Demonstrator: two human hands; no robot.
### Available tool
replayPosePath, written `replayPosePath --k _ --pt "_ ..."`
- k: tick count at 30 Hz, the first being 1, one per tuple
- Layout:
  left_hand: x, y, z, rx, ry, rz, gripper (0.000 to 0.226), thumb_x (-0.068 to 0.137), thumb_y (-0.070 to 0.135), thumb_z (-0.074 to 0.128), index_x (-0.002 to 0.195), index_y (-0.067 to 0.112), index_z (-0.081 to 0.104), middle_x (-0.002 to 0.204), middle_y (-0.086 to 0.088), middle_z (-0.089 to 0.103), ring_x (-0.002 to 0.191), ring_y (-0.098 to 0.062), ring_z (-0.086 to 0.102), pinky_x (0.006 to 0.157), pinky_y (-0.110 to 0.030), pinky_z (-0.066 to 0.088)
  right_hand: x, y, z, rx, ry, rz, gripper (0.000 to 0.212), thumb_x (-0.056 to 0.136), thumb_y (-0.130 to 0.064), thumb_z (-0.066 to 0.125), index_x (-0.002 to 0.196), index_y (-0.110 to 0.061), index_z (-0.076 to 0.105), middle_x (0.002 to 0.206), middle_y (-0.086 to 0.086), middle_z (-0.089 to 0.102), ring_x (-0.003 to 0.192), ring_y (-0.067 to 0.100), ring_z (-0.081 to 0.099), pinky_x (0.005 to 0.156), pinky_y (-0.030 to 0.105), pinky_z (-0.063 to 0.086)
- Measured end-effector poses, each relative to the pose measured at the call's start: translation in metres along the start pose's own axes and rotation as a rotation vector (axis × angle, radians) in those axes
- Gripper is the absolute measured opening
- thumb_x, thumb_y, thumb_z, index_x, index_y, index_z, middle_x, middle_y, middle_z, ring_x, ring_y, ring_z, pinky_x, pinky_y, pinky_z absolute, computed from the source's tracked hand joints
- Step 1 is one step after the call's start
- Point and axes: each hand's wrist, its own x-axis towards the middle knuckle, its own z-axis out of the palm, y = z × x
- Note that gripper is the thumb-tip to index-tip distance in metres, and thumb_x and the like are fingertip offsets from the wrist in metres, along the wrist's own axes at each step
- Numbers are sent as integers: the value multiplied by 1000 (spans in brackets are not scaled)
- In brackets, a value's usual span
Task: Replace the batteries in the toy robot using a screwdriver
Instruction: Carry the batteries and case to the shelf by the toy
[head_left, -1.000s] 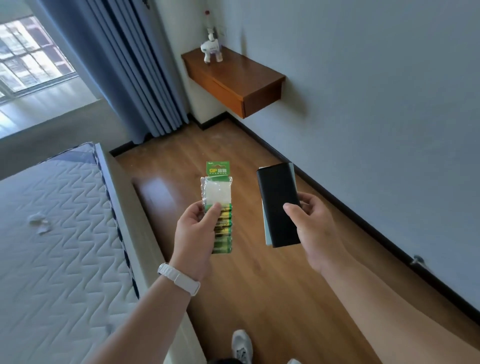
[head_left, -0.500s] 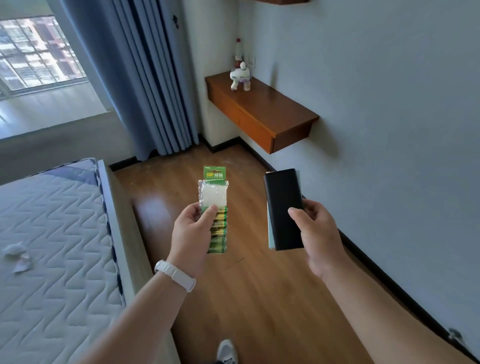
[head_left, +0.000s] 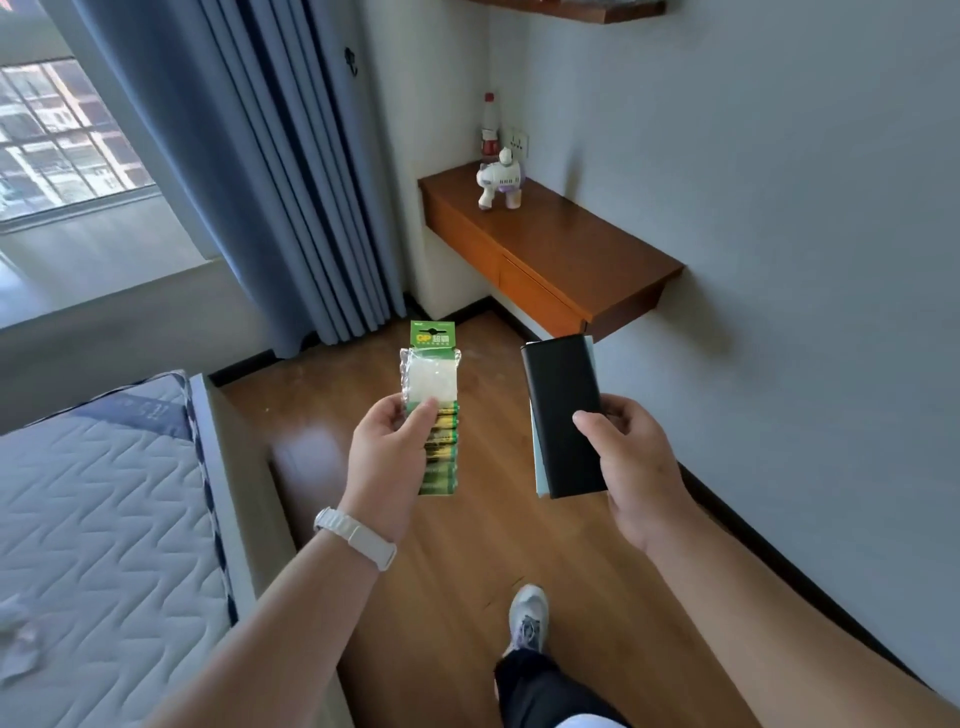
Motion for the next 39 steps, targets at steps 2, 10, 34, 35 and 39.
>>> replayPosePath --k 2,10,34,35,39 --pt "32 3 5 9 13 -9 12 97 21 65 105 12 66 71 3 71 62 -13 69 51 -30 55 37 1 16 11 -22 10 50 69 -44 69 115 -24 59 105 0 69 99 21 67 82 38 59" --pt "195 47 41 114 122 -17 13 95 25 67 102 14 67 83 -5 70 66 -17 69 62 -37 59 204 -26 66 52 -91 39 44 77 -38 68 117 -24 58 104 -2 70 98 16 67 90 42 57" --pt "510 91 178 164 -88 -51 16 96 29 66 109 21 61 89 -3 73 64 -15 71 53 -31 56 490 -82 85 5 190 72 34 84 -37 69 115 -27 57 107 -3 68 100 18 67 84 40 59" --pt "527 91 182 163 -110 -53 18 96 29 66 110 20 61 88 -2 73 64 -15 71 54 -32 57 502 -82 89 3 223 75 33 85 -36 69 114 -27 57 107 -2 68 100 18 67 84 40 59" --pt "599 97 197 181 -209 -101 17 96 29 65 110 20 61 87 -3 72 61 -13 71 50 -29 54 552 -89 114 -26 334 99 27 90 -33 67 114 -27 56 108 -2 67 99 18 66 82 37 60"
